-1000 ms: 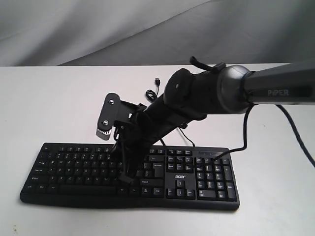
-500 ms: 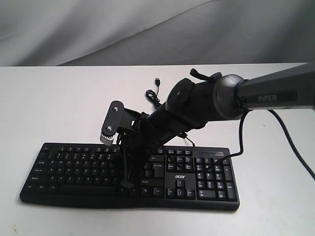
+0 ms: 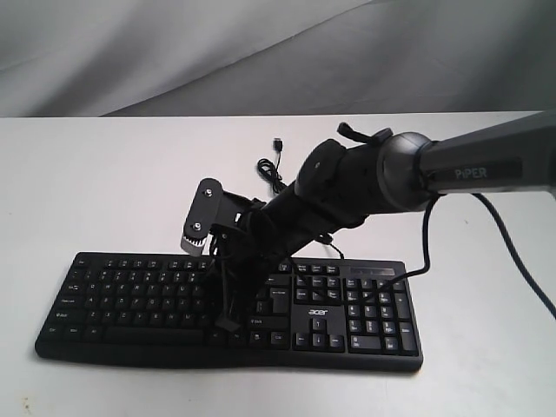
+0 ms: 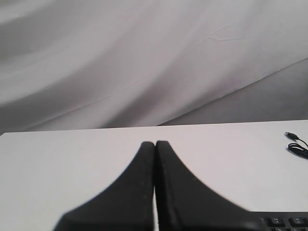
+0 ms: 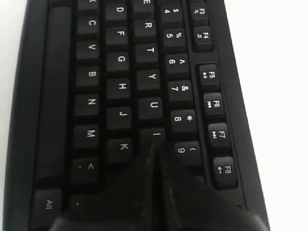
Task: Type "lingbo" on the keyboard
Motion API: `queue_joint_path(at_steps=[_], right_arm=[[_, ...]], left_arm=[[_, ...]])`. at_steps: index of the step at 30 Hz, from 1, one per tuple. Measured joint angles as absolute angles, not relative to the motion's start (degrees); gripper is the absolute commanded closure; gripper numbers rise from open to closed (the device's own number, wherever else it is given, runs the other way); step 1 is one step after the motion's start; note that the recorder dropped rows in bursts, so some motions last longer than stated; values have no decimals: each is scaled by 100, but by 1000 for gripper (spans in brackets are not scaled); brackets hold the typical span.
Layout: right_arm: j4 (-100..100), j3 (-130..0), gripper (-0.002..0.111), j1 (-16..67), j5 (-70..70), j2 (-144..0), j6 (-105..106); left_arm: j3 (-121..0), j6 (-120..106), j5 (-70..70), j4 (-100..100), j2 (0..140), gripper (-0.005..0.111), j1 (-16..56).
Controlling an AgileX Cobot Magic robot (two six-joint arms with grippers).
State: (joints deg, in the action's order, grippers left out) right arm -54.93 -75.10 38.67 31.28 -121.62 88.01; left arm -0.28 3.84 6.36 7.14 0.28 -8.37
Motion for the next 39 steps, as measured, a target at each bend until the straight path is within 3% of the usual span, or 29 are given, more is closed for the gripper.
queue_joint_path(at_steps=[27, 33, 39], right_arm=[[-5383, -7543, 108, 3867, 3128, -12149, 8908], [-5200, -7543, 108, 3856, 3094, -11524, 8574], [-3941, -7531, 108, 3729, 2783, -10006, 7034]], left_arm=[[-28, 384, 636, 714, 28, 106, -837], [-28, 384, 636, 714, 28, 106, -837], [-28, 384, 636, 714, 28, 106, -837]])
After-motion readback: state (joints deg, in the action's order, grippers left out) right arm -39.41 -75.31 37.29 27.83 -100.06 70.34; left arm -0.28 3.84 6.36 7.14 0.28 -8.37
